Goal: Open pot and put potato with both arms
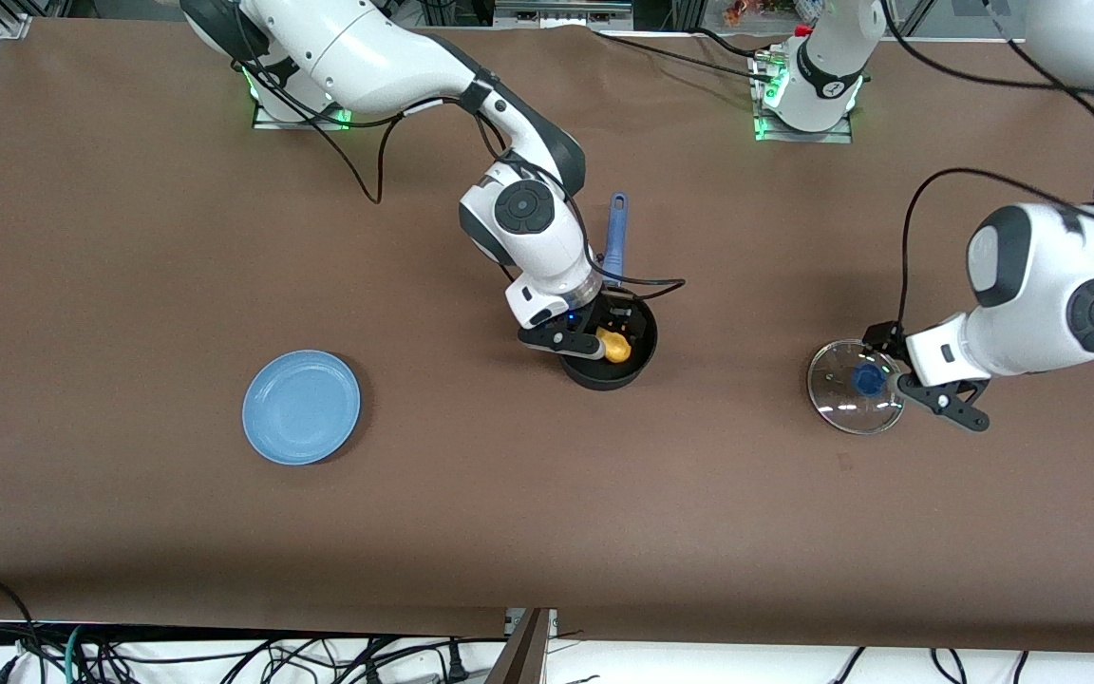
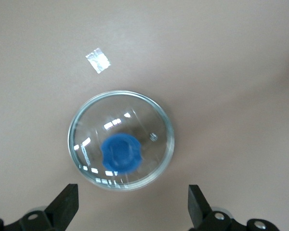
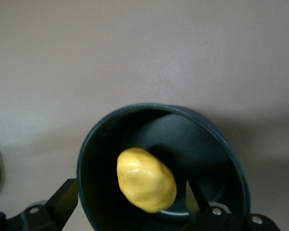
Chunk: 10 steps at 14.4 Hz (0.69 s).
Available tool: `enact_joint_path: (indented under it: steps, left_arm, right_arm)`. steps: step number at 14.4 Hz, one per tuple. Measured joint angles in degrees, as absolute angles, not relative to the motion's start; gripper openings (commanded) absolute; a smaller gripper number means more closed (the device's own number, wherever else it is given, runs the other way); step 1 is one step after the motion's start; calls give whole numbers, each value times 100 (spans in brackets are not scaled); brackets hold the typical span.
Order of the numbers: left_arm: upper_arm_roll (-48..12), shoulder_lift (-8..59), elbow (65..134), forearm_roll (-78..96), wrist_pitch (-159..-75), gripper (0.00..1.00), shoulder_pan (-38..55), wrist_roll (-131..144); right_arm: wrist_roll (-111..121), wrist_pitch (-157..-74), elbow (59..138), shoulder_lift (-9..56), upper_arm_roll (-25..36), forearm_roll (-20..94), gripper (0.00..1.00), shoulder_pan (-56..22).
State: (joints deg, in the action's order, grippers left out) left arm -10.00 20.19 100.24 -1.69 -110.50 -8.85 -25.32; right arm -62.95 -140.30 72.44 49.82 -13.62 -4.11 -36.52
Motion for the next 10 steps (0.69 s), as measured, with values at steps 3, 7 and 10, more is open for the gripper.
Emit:
enact_joint_path:
  steps: [3, 7, 10]
  left_arm:
    - [-1310, 1466, 9660, -168, -9951, 100, -883, -1874]
    - [-1781, 952, 9171, -167, -8983, 100, -864, -854]
    - [-1704, 693, 9014, -126, -8865, 100, -864, -706]
  right_arm:
    - [-5672, -13189, 7089, 4741, -1129, -480, 100, -3622]
    - [-4012, -11656, 6999, 3883, -1027, -488, 100, -3088]
    - [-2752, -10621, 7009, 3301, -1014, -489, 100, -2449]
